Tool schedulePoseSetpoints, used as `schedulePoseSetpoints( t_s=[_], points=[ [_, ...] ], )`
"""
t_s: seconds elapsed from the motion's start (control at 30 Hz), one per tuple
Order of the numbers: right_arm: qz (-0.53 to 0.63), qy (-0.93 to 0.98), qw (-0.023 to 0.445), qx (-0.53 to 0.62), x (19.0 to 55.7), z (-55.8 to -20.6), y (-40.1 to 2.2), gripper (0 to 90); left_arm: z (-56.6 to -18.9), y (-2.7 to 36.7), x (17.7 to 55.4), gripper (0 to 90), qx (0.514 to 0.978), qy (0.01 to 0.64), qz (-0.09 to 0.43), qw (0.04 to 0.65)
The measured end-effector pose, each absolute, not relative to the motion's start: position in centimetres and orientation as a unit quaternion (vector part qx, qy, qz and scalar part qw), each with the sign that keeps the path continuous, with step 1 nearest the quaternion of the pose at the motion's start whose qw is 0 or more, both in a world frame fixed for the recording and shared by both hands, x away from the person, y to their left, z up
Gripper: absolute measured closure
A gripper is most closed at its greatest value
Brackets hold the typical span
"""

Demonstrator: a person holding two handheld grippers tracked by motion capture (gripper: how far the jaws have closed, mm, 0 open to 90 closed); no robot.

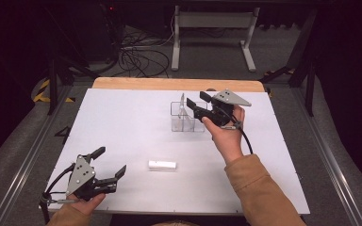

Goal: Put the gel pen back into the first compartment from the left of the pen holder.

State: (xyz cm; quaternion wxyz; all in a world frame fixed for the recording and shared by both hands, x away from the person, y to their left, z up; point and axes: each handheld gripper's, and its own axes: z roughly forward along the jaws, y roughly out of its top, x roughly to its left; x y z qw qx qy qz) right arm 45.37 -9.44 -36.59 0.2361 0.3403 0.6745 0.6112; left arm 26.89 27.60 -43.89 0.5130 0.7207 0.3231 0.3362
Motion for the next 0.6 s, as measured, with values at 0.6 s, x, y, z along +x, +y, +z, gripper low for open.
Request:
schedulePoseSetpoints(
  t_s=[0.6],
  points=[
    [0.606, 0.725, 0.181, 0.273, 41.9, -36.2, -9.0, 35.3, -43.6, 27.8, 27.0, 12.3, 0.719, 0.325, 0.331, 0.518]
  ],
)
